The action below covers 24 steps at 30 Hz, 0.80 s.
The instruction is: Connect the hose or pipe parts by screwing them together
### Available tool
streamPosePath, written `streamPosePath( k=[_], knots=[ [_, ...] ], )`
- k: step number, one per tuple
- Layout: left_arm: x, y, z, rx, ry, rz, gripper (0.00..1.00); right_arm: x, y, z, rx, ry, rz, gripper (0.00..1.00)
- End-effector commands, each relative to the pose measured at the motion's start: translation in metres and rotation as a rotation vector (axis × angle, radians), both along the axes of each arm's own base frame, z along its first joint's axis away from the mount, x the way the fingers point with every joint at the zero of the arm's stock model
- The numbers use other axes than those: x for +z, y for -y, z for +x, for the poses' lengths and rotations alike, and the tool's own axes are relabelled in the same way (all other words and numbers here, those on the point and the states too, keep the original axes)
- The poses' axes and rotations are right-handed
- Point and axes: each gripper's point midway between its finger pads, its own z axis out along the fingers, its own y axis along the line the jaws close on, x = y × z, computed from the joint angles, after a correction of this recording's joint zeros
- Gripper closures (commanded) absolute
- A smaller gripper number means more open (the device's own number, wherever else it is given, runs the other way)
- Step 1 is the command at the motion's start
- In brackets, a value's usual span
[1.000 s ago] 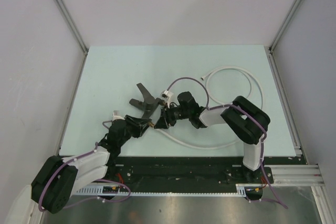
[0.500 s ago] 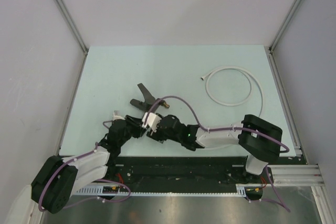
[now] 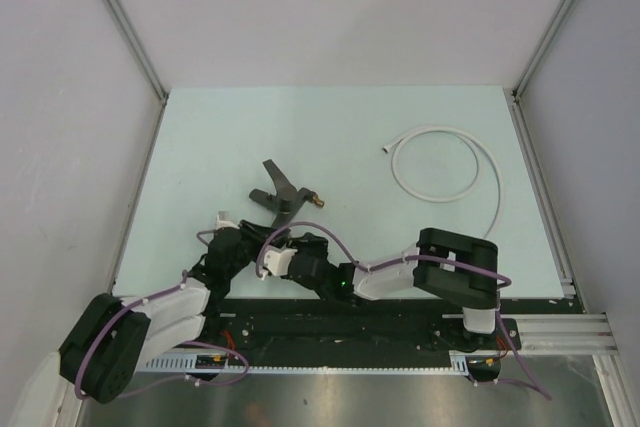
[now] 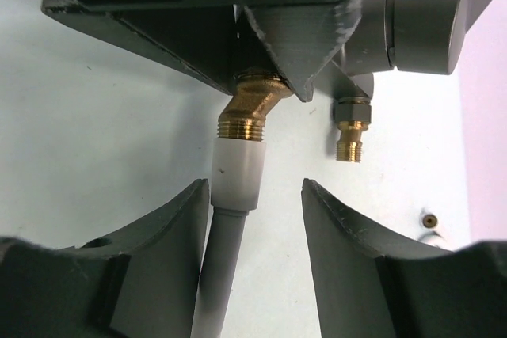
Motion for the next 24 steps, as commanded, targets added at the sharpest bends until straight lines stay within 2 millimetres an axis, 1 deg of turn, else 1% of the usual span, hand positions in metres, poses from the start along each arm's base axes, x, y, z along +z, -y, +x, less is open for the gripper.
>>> streamPosePath(
  k=[1, 5, 8, 11, 12, 14, 15, 16, 17, 18, 19, 20, 21, 22, 23, 24],
  knots=[
    [-0.003, 0.002, -0.009, -0.025, 0.022, -0.028, 1.0, 0.023, -0.007, 0.011, -0.061, 0.143, 0.031, 0.46],
    [-0.003, 0.003, -0.009, -0.025, 0.018, -0.029, 1.0, 0.02, -0.013, 0.006, -0.06, 0.157, 0.041, 0.47],
    [0.001, 0.004, -0.008, -0.027, 0.029, -0.034, 1.0, 0.014, -0.015, 0.007, -0.077, 0.171, 0.037, 0.5],
    [0.0, 0.004, -0.008, -0.029, 0.027, -0.033, 1.0, 0.014, -0.014, 0.01, -0.098, 0.169, 0.062, 0.61],
    [0.0, 0.004, -0.009, -0.029, 0.026, -0.035, 1.0, 0.015, -0.017, 0.009, -0.095, 0.158, 0.083, 0.69],
    [0.002, 0.005, -0.008, -0.033, 0.031, -0.036, 1.0, 0.017, -0.019, 0.009, -0.091, 0.135, 0.113, 0.78],
    [0.001, 0.005, -0.009, -0.034, 0.029, -0.037, 1.0, 0.016, -0.023, 0.007, -0.069, 0.109, 0.124, 0.88],
    [0.001, 0.005, -0.009, -0.036, 0.029, -0.038, 1.0, 0.016, -0.023, 0.01, -0.081, 0.074, 0.158, 0.93],
    [0.0, 0.004, -0.01, -0.036, 0.03, -0.036, 1.0, 0.021, -0.025, 0.01, -0.074, 0.05, 0.188, 0.96],
    [0.0, 0.004, -0.01, -0.036, 0.031, -0.037, 1.0, 0.019, -0.029, 0.007, -0.042, 0.009, 0.198, 1.0],
    [0.001, 0.004, -0.01, -0.036, 0.035, -0.036, 1.0, 0.02, -0.028, 0.012, -0.057, -0.031, 0.238, 1.0],
    [0.0, 0.004, -0.011, -0.036, 0.032, -0.035, 1.0, 0.026, -0.029, 0.013, -0.052, -0.054, 0.27, 1.0],
    [0.0, 0.003, -0.011, -0.034, 0.035, -0.036, 1.0, 0.025, -0.035, 0.009, -0.007, -0.11, 0.287, 1.0],
    [-0.001, 0.003, -0.012, -0.034, 0.032, -0.034, 1.0, 0.026, -0.035, 0.013, -0.012, -0.158, 0.327, 1.0],
    [-0.002, 0.003, -0.012, -0.032, 0.031, -0.034, 1.0, 0.033, -0.037, 0.015, -0.001, -0.196, 0.367, 1.0],
    [-0.003, 0.003, -0.012, -0.034, 0.026, -0.033, 1.0, 0.032, -0.044, 0.008, 0.059, -0.27, 0.387, 1.0]
  ],
)
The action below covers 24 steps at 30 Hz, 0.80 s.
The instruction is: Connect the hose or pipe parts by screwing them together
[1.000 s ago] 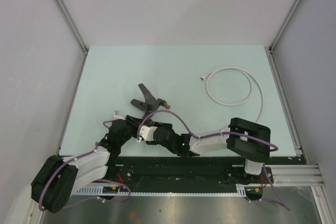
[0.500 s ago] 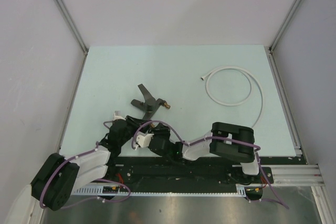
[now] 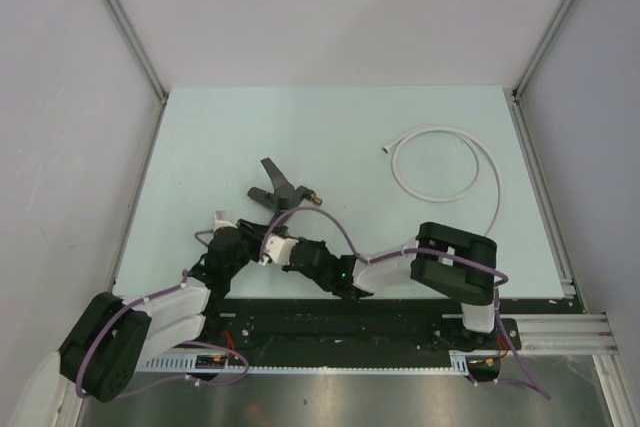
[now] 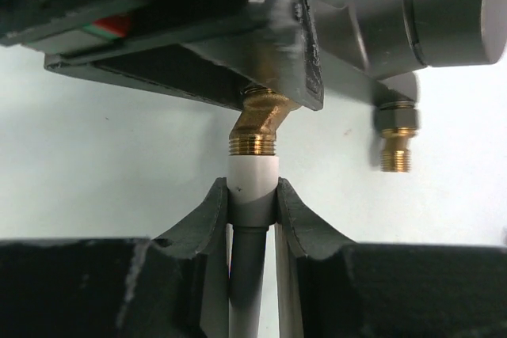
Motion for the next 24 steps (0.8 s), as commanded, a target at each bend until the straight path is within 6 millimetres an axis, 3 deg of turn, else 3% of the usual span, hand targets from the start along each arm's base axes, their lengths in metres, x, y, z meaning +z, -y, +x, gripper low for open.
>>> streamPosePath(
  k=[1, 7, 8, 9, 13, 16, 21, 24],
  knots=[
    [-0.001, 0.007, -0.016, -0.064, 0.025, -0.045, 1.0, 0.041, -0.033, 0.0, 0.116, -0.237, 0.298, 1.0],
    [0.0, 0.01, -0.015, -0.071, 0.032, -0.026, 1.0, 0.052, -0.032, 0.007, 0.222, -0.572, 0.499, 1.0],
    [-0.002, 0.01, -0.014, -0.07, 0.031, -0.019, 1.0, 0.054, -0.035, -0.001, 0.261, -0.654, 0.535, 1.0],
    [-0.003, 0.01, -0.015, -0.07, 0.024, -0.021, 1.0, 0.053, -0.03, 0.008, 0.254, -0.694, 0.559, 1.0],
    [-0.004, 0.011, -0.015, -0.068, 0.032, -0.01, 1.0, 0.041, -0.023, 0.008, 0.27, -0.928, 0.644, 1.0],
    [-0.003, 0.011, -0.015, -0.065, 0.04, -0.011, 1.0, 0.051, -0.023, 0.005, 0.324, -1.054, 0.732, 1.0],
    [0.001, 0.01, -0.015, -0.061, 0.059, -0.015, 1.0, 0.059, -0.027, -0.005, 0.415, -1.16, 0.826, 1.0],
    [-0.001, 0.007, -0.015, -0.045, 0.058, -0.017, 0.99, 0.054, -0.026, -0.003, 0.372, -1.174, 0.839, 0.88]
  ],
)
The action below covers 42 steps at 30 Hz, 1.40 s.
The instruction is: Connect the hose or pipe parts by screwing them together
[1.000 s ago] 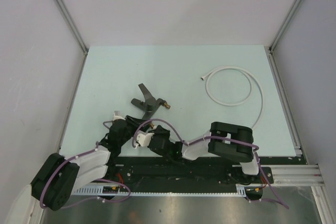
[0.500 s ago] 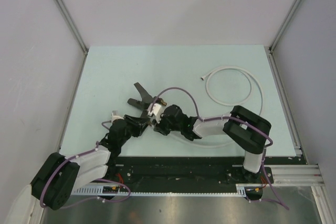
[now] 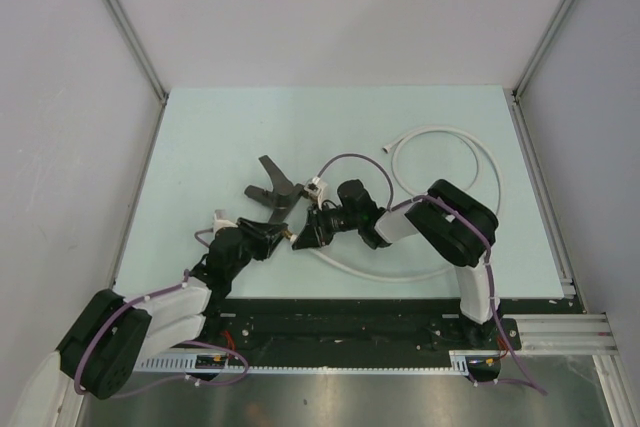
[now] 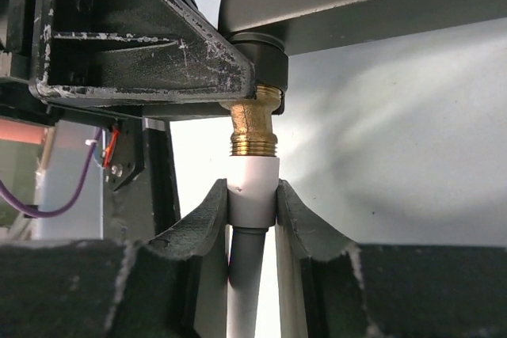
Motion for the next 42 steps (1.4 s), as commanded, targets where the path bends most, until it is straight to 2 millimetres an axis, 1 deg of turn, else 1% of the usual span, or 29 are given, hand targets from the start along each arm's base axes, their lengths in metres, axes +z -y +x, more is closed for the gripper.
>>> streamPosePath(
  k=[1, 2, 4, 5, 6, 7, 8, 9, 10, 11, 12, 13, 14, 15, 16, 18, 19, 20, 21, 26, 27, 30, 31, 32, 33, 34, 35, 37, 42],
  knots=[
    [-0.009, 0.007, -0.024, -0.075, 0.006, -0.024, 1.0, 0.05, -0.016, 0.003, 0.017, 0.051, 0.191, 0.83],
    [-0.009, 0.007, -0.023, -0.073, 0.005, -0.025, 1.0, 0.045, -0.014, 0.007, -0.013, 0.066, 0.165, 0.73],
    [-0.01, 0.007, -0.023, -0.075, 0.002, -0.022, 1.0, 0.049, -0.009, 0.009, -0.035, 0.104, 0.138, 0.64],
    [-0.011, 0.007, -0.024, -0.076, -0.002, -0.023, 1.0, 0.039, -0.006, 0.01, -0.06, 0.095, 0.08, 0.51],
    [-0.011, 0.007, -0.023, -0.075, -0.005, -0.023, 1.0, 0.047, -0.004, 0.013, -0.066, 0.167, 0.066, 0.47],
    [-0.011, 0.009, -0.023, -0.082, -0.009, -0.023, 1.0, 0.046, -0.003, 0.014, -0.077, 0.194, 0.04, 0.43],
    [-0.011, 0.009, -0.023, -0.084, -0.01, -0.024, 1.0, 0.038, 0.003, 0.018, -0.118, 0.217, -0.03, 0.32],
    [-0.01, 0.01, -0.022, -0.085, -0.007, -0.023, 1.0, 0.037, 0.003, 0.016, -0.116, 0.278, -0.061, 0.24],
    [-0.011, 0.01, -0.023, -0.089, -0.015, -0.021, 1.0, 0.043, 0.004, 0.016, -0.13, 0.32, -0.077, 0.2],
    [-0.01, 0.011, -0.022, -0.088, -0.014, -0.025, 1.0, 0.038, 0.009, 0.022, -0.174, 0.352, -0.134, 0.13],
    [-0.01, 0.011, -0.022, -0.091, -0.015, -0.025, 1.0, 0.038, 0.005, 0.014, -0.153, 0.42, -0.161, 0.12],
    [-0.01, 0.012, -0.022, -0.09, -0.018, -0.029, 1.0, 0.045, 0.006, 0.013, -0.168, 0.468, -0.175, 0.12],
    [-0.01, 0.012, -0.023, -0.091, -0.023, -0.032, 0.99, 0.041, 0.013, 0.021, -0.229, 0.521, -0.241, 0.11],
    [-0.01, 0.012, -0.022, -0.088, -0.024, -0.034, 1.0, 0.043, 0.013, 0.02, -0.241, 0.572, -0.269, 0.11],
    [-0.011, 0.012, -0.023, -0.091, -0.026, -0.034, 1.0, 0.045, 0.01, 0.013, -0.233, 0.634, -0.293, 0.12],
    [-0.01, 0.013, -0.023, -0.095, -0.025, -0.039, 1.0, 0.048, 0.02, 0.022, -0.303, 0.745, -0.381, 0.12],
    [-0.01, 0.013, -0.024, -0.094, -0.027, -0.039, 1.0, 0.048, 0.017, 0.013, -0.278, 0.82, -0.409, 0.13],
    [-0.01, 0.013, -0.023, -0.092, -0.028, -0.04, 1.0, 0.048, 0.026, 0.021, -0.333, 0.872, -0.471, 0.13],
    [-0.009, 0.013, -0.023, -0.094, -0.023, -0.042, 1.0, 0.048, 0.027, 0.019, -0.341, 0.912, -0.498, 0.14],
    [-0.009, 0.014, -0.023, -0.096, -0.026, -0.043, 1.0, 0.05, 0.021, -0.002, -0.3, 1.125, -0.587, 0.16],
    [-0.008, 0.014, -0.023, -0.094, -0.025, -0.044, 1.0, 0.045, 0.02, -0.004, -0.286, 1.142, -0.602, 0.16],
    [-0.007, 0.014, -0.022, -0.096, -0.025, -0.045, 1.0, 0.042, 0.015, -0.01, -0.282, 1.206, -0.622, 0.2],
    [-0.008, 0.015, -0.023, -0.1, -0.029, -0.045, 1.0, 0.032, 0.014, -0.012, -0.266, 1.23, -0.647, 0.21],
    [-0.008, 0.015, -0.022, -0.1, -0.029, -0.045, 1.0, 0.033, 0.014, -0.011, -0.29, 1.253, -0.662, 0.22],
    [-0.009, 0.015, -0.022, -0.098, -0.03, -0.044, 1.0, 0.031, 0.012, -0.015, -0.272, 1.289, -0.675, 0.23],
    [-0.008, 0.015, -0.022, -0.098, -0.029, -0.045, 1.0, 0.022, 0.011, -0.015, -0.264, 1.305, -0.701, 0.24],
    [-0.01, 0.015, -0.023, -0.099, -0.036, -0.043, 1.0, 0.023, 0.011, -0.013, -0.293, 1.317, -0.712, 0.25],
    [-0.009, 0.016, -0.022, -0.101, -0.033, -0.043, 1.0, 0.014, 0.009, -0.015, -0.279, 1.327, -0.725, 0.28],
    [-0.013, 0.016, -0.023, -0.106, -0.052, -0.037, 1.0, 0.014, 0.007, -0.013, -0.321, 1.344, -0.729, 0.37]
  ],
)
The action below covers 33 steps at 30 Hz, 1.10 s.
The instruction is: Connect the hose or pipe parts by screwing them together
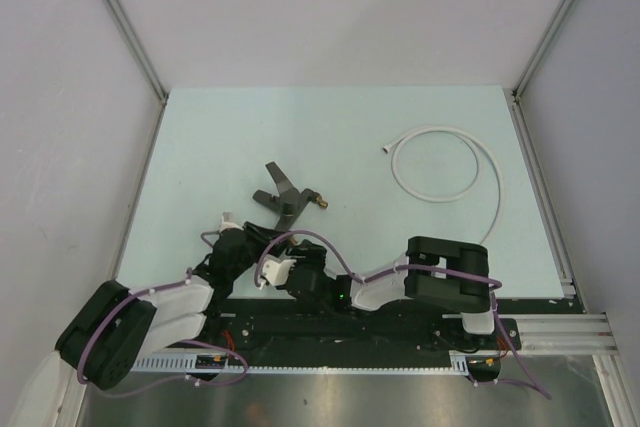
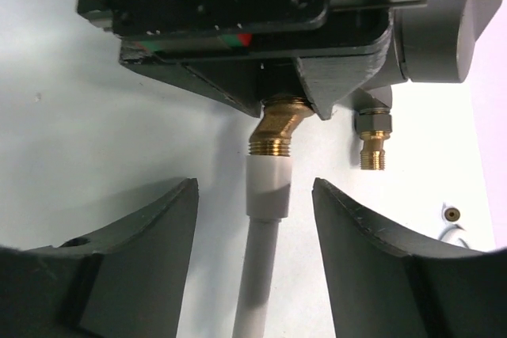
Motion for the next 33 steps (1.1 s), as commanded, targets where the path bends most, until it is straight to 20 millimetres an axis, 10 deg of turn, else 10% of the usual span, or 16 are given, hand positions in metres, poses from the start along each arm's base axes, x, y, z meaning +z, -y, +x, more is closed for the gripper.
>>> streamPosePath(
  k=[1, 16, 33],
  knots=[
    [-0.003, 0.004, -0.01, -0.031, 0.006, -0.028, 1.0, 0.02, -0.006, 0.011, -0.064, 0.089, 0.054, 0.39],
    [0.006, 0.004, -0.011, -0.034, 0.039, -0.053, 1.0, 0.033, -0.028, 0.017, 0.017, -0.058, 0.217, 1.0],
    [-0.004, 0.002, -0.012, -0.033, 0.017, -0.022, 1.0, 0.067, -0.04, 0.026, 0.371, -0.896, 0.711, 1.0]
  ],
)
